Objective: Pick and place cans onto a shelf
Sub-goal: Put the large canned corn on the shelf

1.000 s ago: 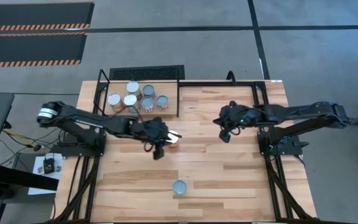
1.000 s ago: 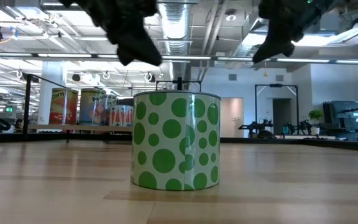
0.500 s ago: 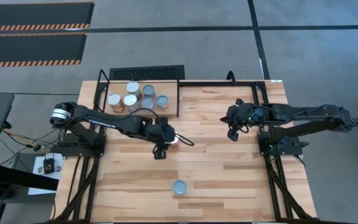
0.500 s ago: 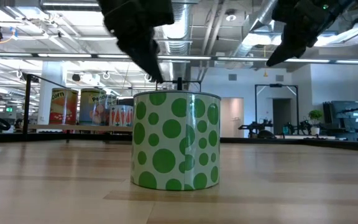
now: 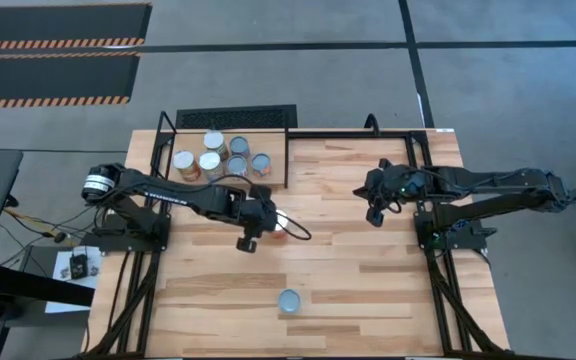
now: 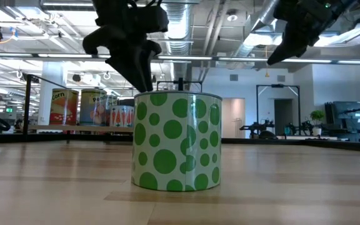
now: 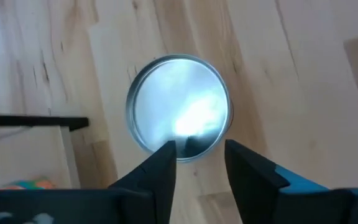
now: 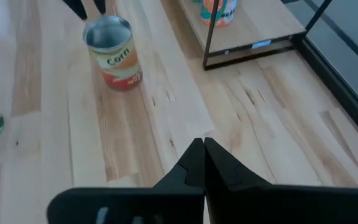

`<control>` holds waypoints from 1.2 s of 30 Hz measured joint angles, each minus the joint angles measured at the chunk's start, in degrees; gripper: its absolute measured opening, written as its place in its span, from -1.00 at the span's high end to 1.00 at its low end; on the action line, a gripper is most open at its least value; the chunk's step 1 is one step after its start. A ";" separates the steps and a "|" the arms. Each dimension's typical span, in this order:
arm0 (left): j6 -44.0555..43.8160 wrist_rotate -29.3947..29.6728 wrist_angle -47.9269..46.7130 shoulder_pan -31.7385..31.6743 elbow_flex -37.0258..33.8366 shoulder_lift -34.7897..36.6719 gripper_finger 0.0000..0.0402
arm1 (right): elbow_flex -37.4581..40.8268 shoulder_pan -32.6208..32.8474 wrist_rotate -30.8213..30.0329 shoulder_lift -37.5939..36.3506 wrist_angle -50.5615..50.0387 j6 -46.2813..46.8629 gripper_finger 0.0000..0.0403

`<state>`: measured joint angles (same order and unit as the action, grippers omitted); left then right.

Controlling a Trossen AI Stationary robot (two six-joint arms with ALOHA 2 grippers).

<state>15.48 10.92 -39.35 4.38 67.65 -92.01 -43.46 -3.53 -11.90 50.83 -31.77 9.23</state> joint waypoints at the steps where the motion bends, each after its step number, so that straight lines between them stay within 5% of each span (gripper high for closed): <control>1: 1.23 -0.15 0.36 -0.14 -0.33 0.02 0.41 | 0.00 0.00 -0.01 0.00 0.52 0.16 0.94; 21: 8.61 -1.86 4.41 -0.50 -3.81 0.09 0.64 | 0.00 0.00 -1.73 0.02 1.00 0.94 0.94; 28: 0.08 -2.66 4.56 -1.37 -3.74 0.09 0.97 | 0.00 0.00 -1.73 0.02 0.98 0.81 0.94; 36: -14.61 -3.29 1.35 -4.54 0.66 0.00 1.00 | 0.00 0.00 -1.73 0.02 0.96 0.76 0.94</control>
<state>0.87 7.63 -38.00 -0.16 68.30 -92.01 -43.46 -3.53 -13.63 50.85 -30.81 10.00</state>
